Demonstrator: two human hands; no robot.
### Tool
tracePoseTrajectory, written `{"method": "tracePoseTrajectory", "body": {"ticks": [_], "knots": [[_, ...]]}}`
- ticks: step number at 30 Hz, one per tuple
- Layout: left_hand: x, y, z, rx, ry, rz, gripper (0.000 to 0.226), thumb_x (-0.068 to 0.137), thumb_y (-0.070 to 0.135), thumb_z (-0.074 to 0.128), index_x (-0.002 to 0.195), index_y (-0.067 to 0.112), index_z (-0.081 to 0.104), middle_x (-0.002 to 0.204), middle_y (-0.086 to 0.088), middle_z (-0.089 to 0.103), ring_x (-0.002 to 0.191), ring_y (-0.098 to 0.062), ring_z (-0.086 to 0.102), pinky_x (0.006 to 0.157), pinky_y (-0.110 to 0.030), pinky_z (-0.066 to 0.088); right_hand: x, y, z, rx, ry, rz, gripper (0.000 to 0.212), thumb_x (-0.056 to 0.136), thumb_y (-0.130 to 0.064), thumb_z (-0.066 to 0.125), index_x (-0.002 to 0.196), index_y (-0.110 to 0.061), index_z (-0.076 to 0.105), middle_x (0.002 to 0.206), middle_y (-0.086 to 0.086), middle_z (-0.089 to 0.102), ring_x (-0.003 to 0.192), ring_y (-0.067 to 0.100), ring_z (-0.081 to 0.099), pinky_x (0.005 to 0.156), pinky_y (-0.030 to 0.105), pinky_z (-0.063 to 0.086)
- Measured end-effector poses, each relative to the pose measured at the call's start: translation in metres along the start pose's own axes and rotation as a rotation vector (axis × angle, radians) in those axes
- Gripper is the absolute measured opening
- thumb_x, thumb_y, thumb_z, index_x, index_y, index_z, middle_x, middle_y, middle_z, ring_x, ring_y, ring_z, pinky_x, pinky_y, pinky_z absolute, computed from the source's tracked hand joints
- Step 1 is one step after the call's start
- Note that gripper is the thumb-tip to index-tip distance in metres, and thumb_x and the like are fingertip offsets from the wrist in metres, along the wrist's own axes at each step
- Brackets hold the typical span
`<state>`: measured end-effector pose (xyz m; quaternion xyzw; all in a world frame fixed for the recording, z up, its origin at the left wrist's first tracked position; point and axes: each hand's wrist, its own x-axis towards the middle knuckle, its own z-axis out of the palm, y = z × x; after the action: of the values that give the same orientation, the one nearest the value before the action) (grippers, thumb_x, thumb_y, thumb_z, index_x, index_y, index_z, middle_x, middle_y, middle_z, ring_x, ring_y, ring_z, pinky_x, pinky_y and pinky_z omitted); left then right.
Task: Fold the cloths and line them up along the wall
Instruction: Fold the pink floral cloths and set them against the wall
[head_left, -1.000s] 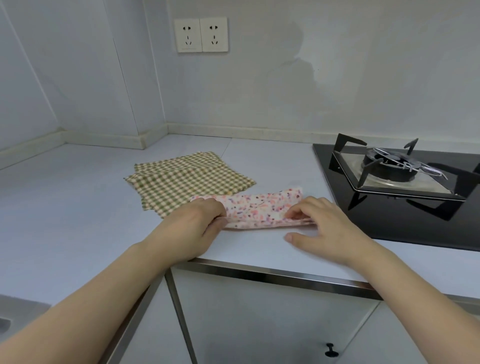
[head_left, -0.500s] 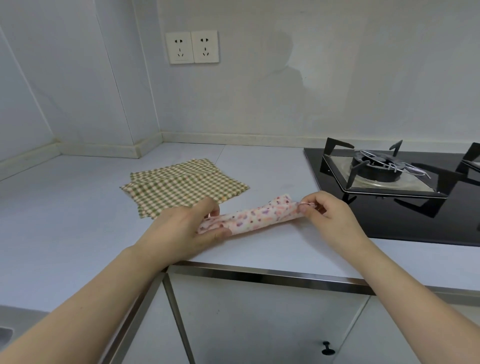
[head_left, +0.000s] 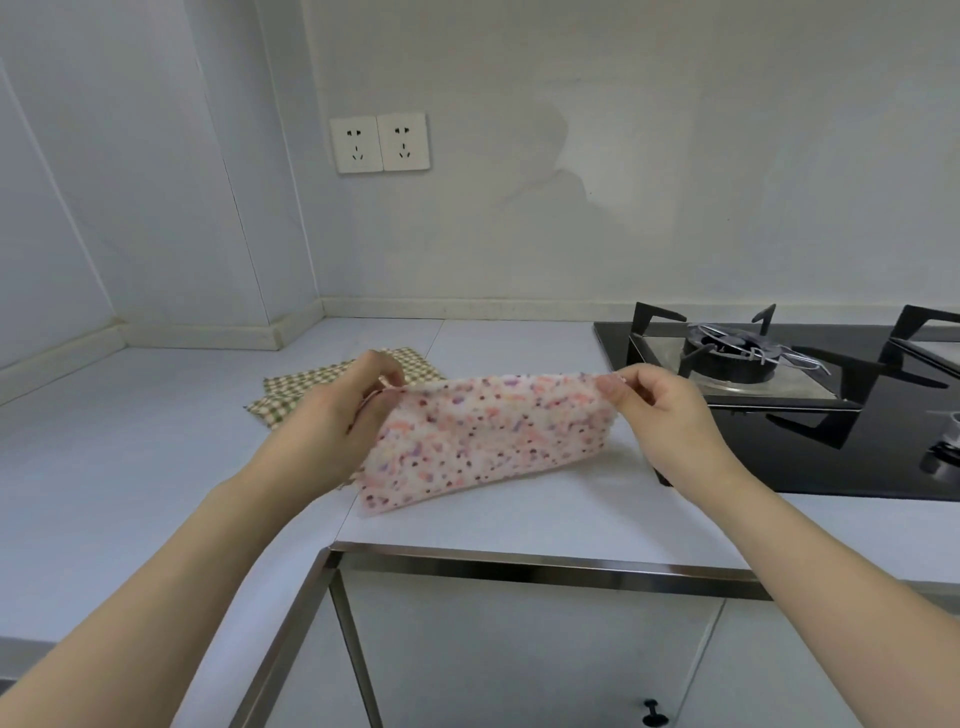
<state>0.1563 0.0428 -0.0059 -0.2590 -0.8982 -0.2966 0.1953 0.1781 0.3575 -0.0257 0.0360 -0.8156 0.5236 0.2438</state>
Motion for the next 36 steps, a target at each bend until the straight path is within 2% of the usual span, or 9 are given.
{"method": "tracePoseTrajectory", "body": {"ticks": [7,12,15,17,20,23,28,32,36], "knots": [[0.001,0.016,-0.015,-0.054,0.049,0.028,0.018,0.101,0.026,0.042,0.096,0.043,0.041,0.063,-0.019,0.053,0.051,-0.032,0.041,0.048,-0.032,0.033,0.013,-0.028,-0.016,-0.055,-0.037,-0.067,0.015,0.094,-0.025,0.059,0.088,-0.014,0.066,0.086,0.009,0.067,0.076,0.013,0.055,0.073,0.028,0.044],[0.002,0.025,-0.019,-0.1,0.021,-0.022,0.007,0.098,0.032,0.047,0.1,0.039,0.048,0.078,-0.002,0.064,0.066,-0.026,0.06,0.059,-0.043,0.051,0.011,-0.041,-0.029,0.029,0.029,-0.1,0.015,0.091,-0.025,0.063,0.089,-0.012,0.069,0.088,0.005,0.07,0.075,0.005,0.059,0.074,0.017,0.047],[0.006,0.025,-0.019,-0.051,-0.016,-0.1,0.012,0.097,0.034,0.053,0.108,0.035,0.058,0.094,0.017,0.065,0.081,0.001,0.061,0.063,-0.014,0.045,0.008,-0.044,-0.031,0.045,0.048,-0.121,0.013,0.089,-0.021,0.065,0.089,-0.009,0.07,0.088,0.006,0.071,0.074,0.004,0.061,0.073,0.016,0.048],[0.007,0.027,-0.018,-0.004,-0.032,-0.127,0.011,0.096,0.032,0.057,0.104,0.032,0.064,0.09,0.02,0.063,0.069,0.011,0.054,0.059,-0.008,0.035,0.007,-0.044,-0.032,0.03,0.055,-0.134,0.009,0.088,-0.021,0.067,0.086,-0.012,0.07,0.087,0.006,0.071,0.074,0.006,0.061,0.072,0.019,0.049],[0.007,0.026,-0.016,0.046,-0.039,-0.176,0.007,0.092,0.034,0.063,0.086,0.031,0.066,0.076,0.013,0.061,0.056,0.001,0.048,0.052,-0.016,0.032,0.005,-0.041,-0.033,0.023,0.08,-0.15,0.006,0.085,-0.022,0.07,0.08,-0.019,0.068,0.086,0.003,0.07,0.079,0.017,0.063,0.078,0.031,0.051],[0.007,0.024,-0.017,0.067,-0.065,-0.228,0.014,0.089,0.038,0.065,0.082,0.026,0.067,0.074,0.008,0.06,0.056,-0.008,0.048,0.049,-0.021,0.034,0.003,-0.039,-0.033,0.01,0.101,-0.162,0.008,0.085,-0.026,0.07,0.08,-0.021,0.067,0.085,0.0,0.069,0.08,0.018,0.063,0.077,0.03,0.051],[0.006,0.024,-0.017,-0.021,-0.074,-0.213,0.01,0.09,0.033,0.065,0.082,0.026,0.064,0.083,0.005,0.066,0.079,-0.019,0.061,0.07,-0.032,0.048,0.003,-0.033,-0.03,0.021,0.139,-0.127,0.01,0.084,-0.029,0.07,0.081,-0.02,0.067,0.083,-0.001,0.068,0.075,0.011,0.06,0.072,0.021,0.049],[0.005,0.028,-0.015,-0.043,-0.084,-0.199,0.011,0.089,0.033,0.066,0.08,0.028,0.062,0.082,0.003,0.065,0.078,-0.021,0.063,0.067,-0.034,0.051,0.006,-0.025,-0.028,0.074,0.125,-0.067,0.007,0.088,-0.025,0.066,0.084,-0.02,0.065,0.084,-0.001,0.067,0.076,0.011,0.059,0.073,0.026,0.048],[0.003,0.032,-0.013,-0.042,-0.095,-0.183,0.014,0.088,0.033,0.067,0.077,0.028,0.059,0.078,0.01,0.06,0.076,-0.009,0.054,0.062,-0.025,0.041,0.008,-0.019,-0.024,0.114,0.092,-0.03,0.006,0.093,-0.023,0.06,0.087,-0.021,0.062,0.09,0.001,0.065,0.082,0.012,0.058,0.077,0.027,0.046]]}}
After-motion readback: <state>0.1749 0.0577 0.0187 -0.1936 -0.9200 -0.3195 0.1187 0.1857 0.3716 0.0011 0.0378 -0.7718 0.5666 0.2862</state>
